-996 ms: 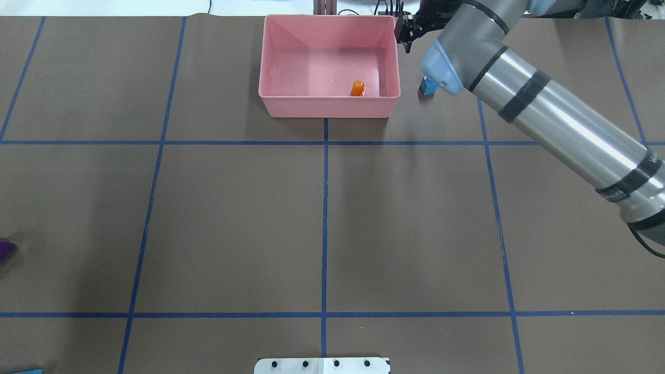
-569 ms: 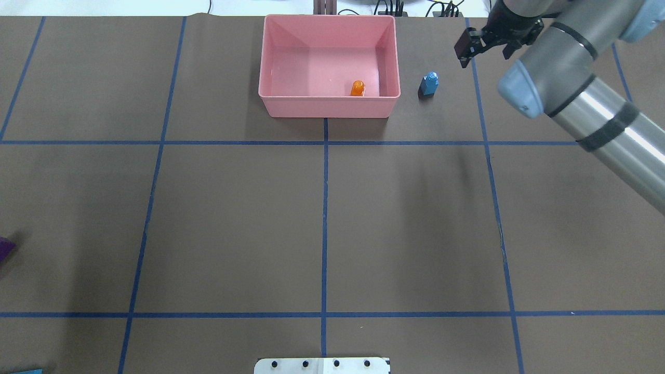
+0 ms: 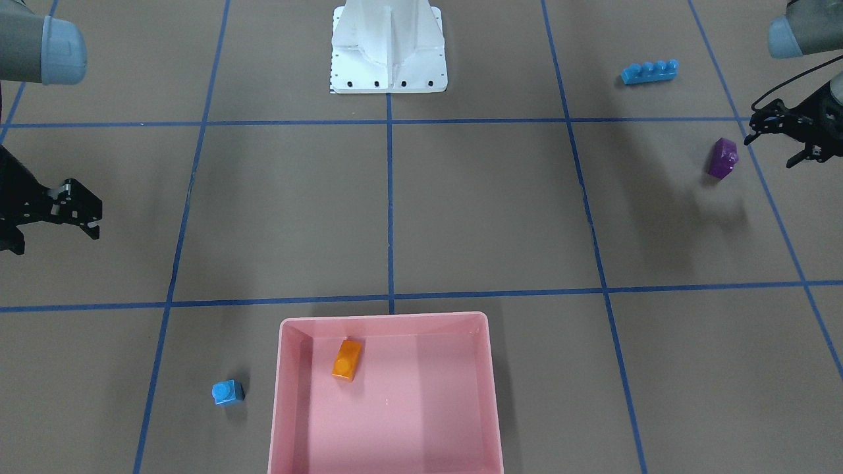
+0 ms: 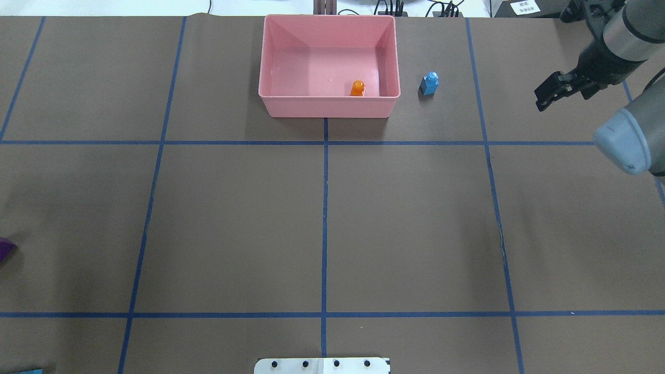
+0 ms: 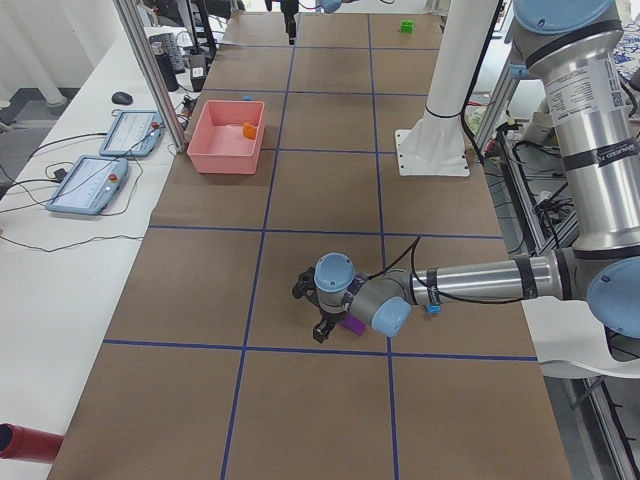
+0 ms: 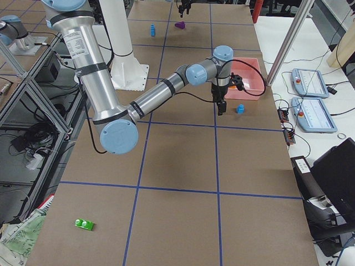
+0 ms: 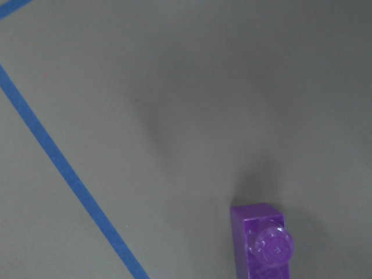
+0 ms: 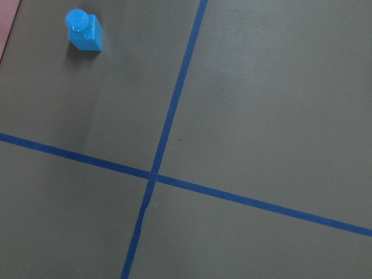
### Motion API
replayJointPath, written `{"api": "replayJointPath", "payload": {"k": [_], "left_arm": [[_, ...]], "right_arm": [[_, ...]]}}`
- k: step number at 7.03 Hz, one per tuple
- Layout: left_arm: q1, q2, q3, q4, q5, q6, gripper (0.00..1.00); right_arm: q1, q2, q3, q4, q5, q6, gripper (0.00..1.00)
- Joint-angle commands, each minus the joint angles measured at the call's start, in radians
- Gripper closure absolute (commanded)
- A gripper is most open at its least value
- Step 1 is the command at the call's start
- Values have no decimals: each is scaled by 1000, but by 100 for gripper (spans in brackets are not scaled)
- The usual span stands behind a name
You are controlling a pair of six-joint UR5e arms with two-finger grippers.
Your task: Put all blocks into box
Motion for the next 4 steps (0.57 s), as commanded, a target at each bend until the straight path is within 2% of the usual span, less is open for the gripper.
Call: {"api": "replayJointPath", "payload": {"k": [1,3,4], "left_arm": [[109,0,-29,-21,59,-177,0],[137,0,-27,-21,89,-176,2],[160,-3,-22,-18,92,-178,6]], "right_arm": [[2,-35,26,1,-1,-12,1],[0,-35,23,-1,-4,-12,1],[0,-35,20,-1,-6,-10,1]]}}
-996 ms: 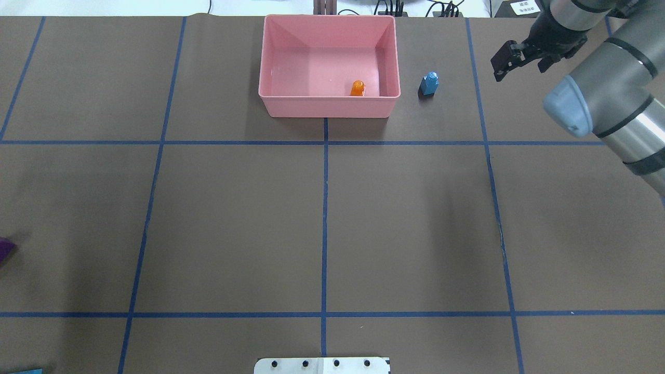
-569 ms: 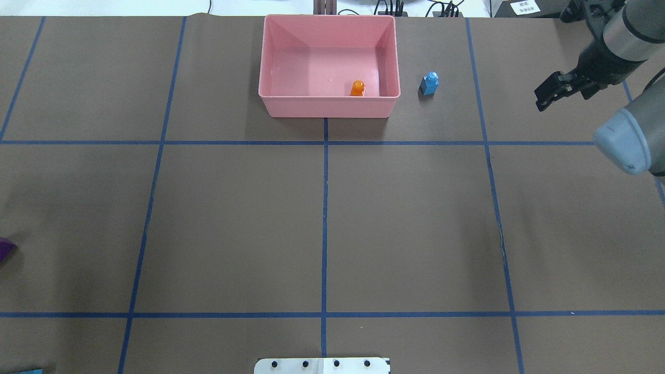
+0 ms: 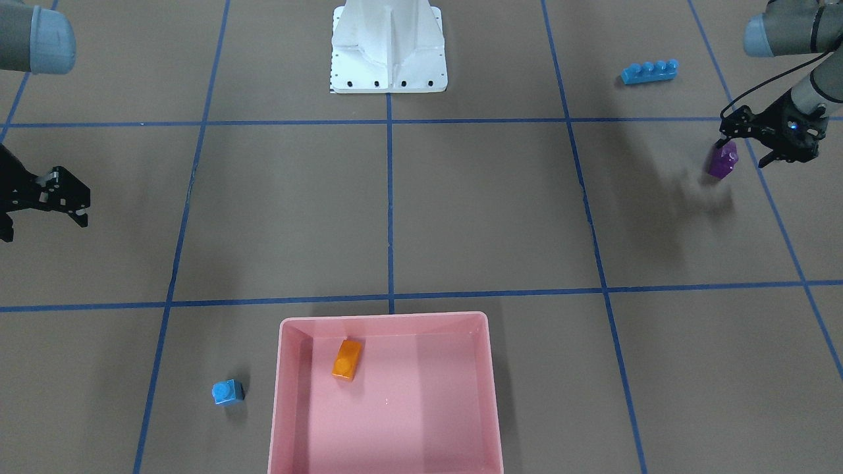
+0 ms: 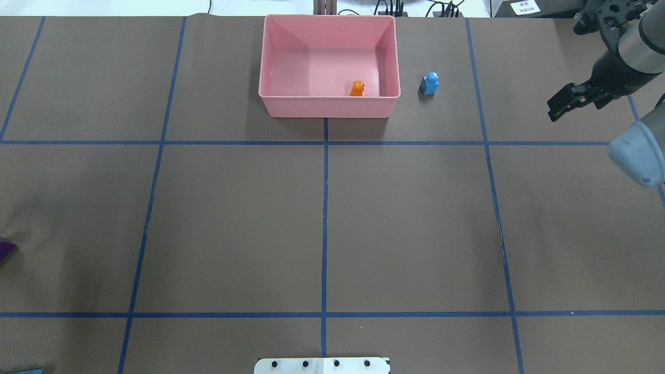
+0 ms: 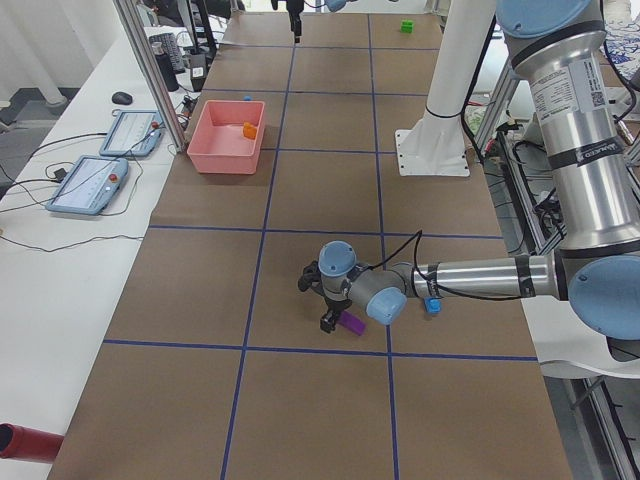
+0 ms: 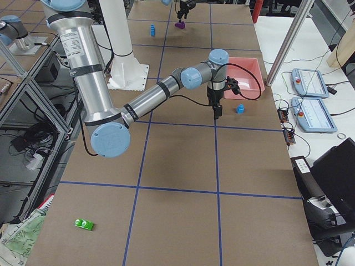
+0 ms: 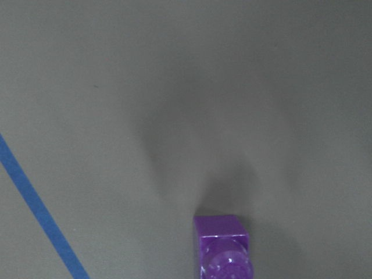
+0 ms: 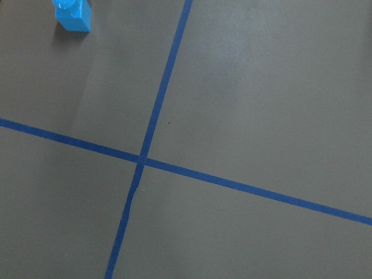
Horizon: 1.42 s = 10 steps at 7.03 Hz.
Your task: Put all blocks into box
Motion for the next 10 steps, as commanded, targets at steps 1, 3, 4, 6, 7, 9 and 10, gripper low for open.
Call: {"api": "replayJointPath", "payload": {"k": [1,3,4,6,7,9,10], "left_arm": [[41,-4,3,3,26,-5,15],[71,-10,18,7,51,-7,48],[70,-10,18,7,53,-7,77],[67,-11,-11,5,53,-12,100],[61,-18,-87,46,46,-65,100],[45,-123,-259,271,42,-343,100],[44,-215,-313,375,45,-486,100]], "right_arm": [[-2,-1,-5,0,-2,1,1],[-2,5,-8,1,1,3,1],[-4,4,-6,0,3,7,1],[-4,6,-15,3,4,9,1],[-5,21,-29,4,4,10,1],[-7,71,-90,4,4,9,1],[-7,94,-122,4,4,12,1]]}}
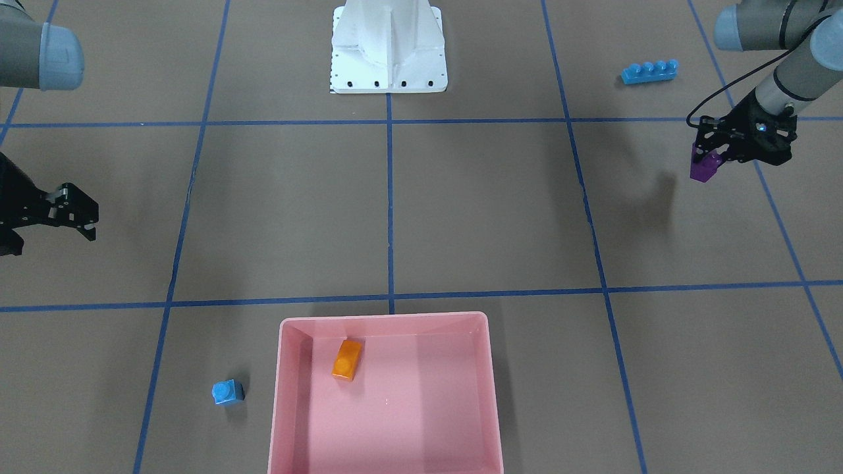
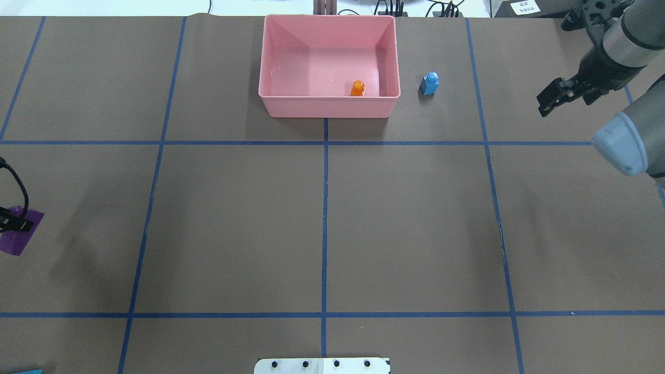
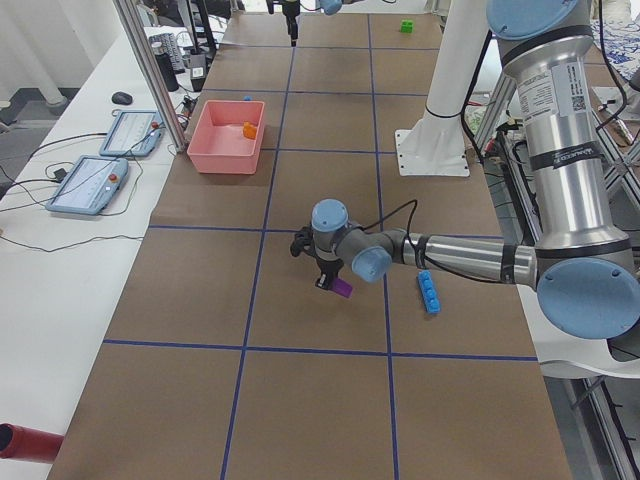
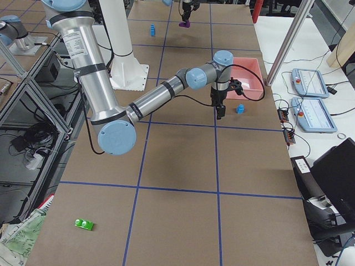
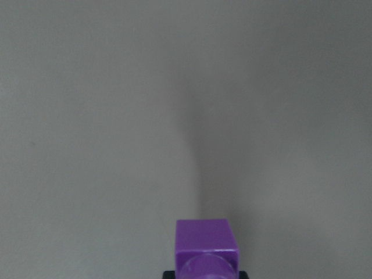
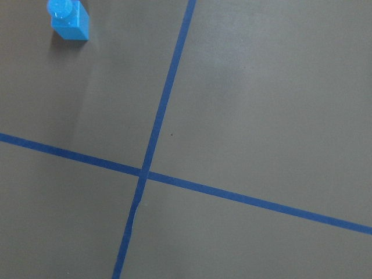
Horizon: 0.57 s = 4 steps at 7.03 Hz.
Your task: Put all blocks into box
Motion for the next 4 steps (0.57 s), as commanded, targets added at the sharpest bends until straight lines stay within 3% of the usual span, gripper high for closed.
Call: {"api": "replayJointPath", "payload": {"k": [1,3,4], "left_arm": [[-7,-208,-87,198,1,-285,100],[-7,-528,-41,400,6,-486,100],[-7,-701,30,505,9,-522,100]], "right_arm": [[0,51,-64,0,0,1,1],[-2,111,-171,53,0,5,1],[-2,115,-260,170,6,6,1]]}}
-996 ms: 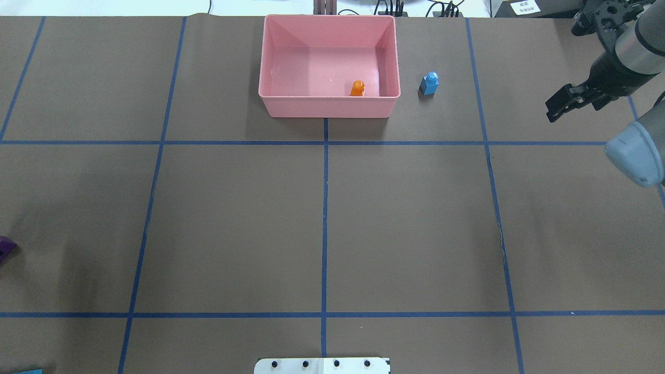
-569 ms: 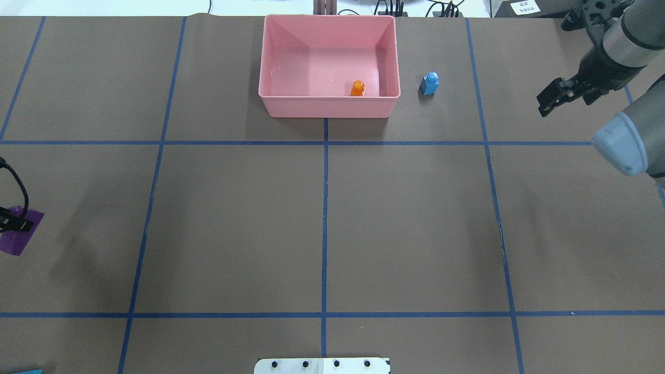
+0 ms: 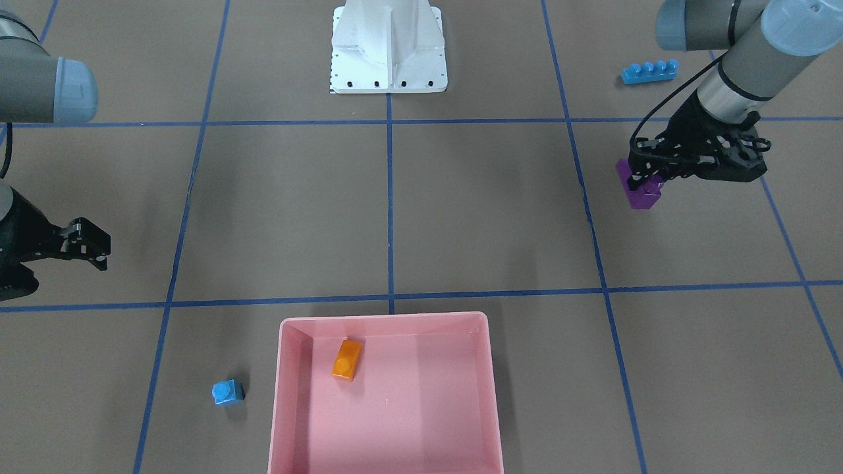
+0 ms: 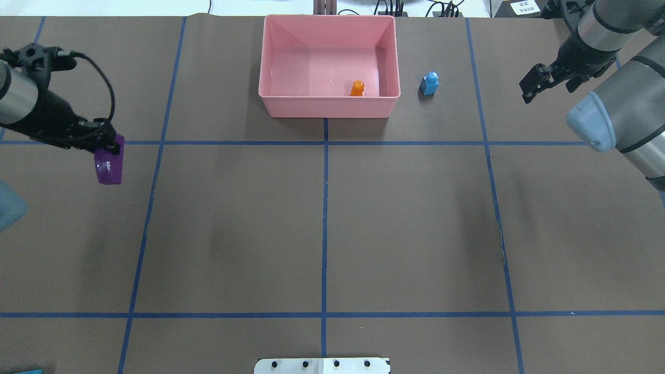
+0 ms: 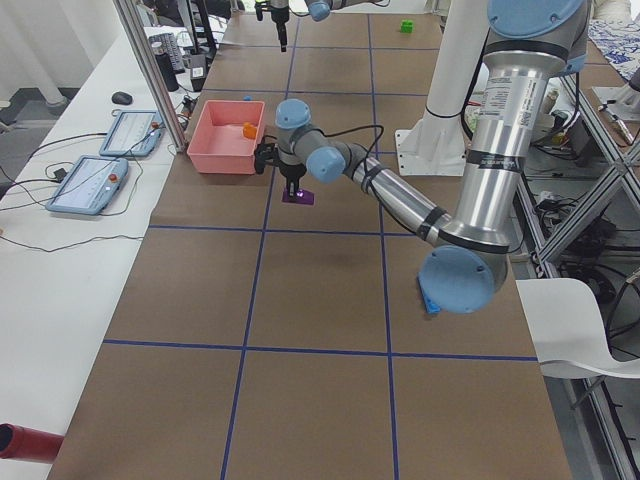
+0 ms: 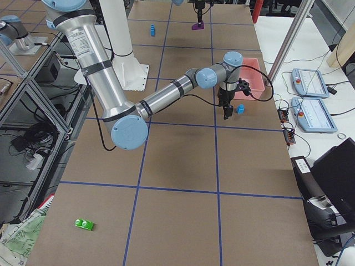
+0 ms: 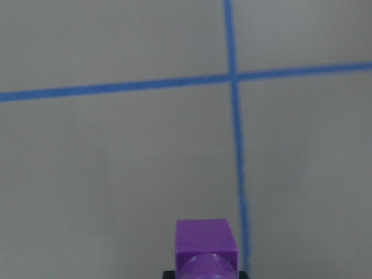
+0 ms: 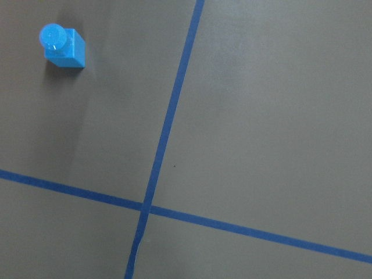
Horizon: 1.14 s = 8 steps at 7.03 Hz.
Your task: Put all blocks into box
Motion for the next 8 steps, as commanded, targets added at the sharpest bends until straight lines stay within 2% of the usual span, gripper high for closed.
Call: {"api": "replayJointPath", "payload": {"k": [1,2,4,5,6,7,8], "left_arm": [[0,-352,176,147,5,-128,100],[1,-499,309,147,38,-185,100],[9,-787,688,124,81,-247,100],[20,-887,866,71,110,-267,100],[52,-899,951,-14,150,-285,100],[66,-902,985,-46,192,-299,84],[76,-904,999,-66,194,-301,63]], "right_arm": [[0,36,-180,196,20,4,1],[0,65,-225,206,20,5,1],[-5,87,-249,206,20,16,1],[-10,88,-252,206,20,18,1],[-17,98,-256,209,22,31,1],[-19,142,-303,209,22,44,1],[-26,182,-346,212,22,48,1]]}}
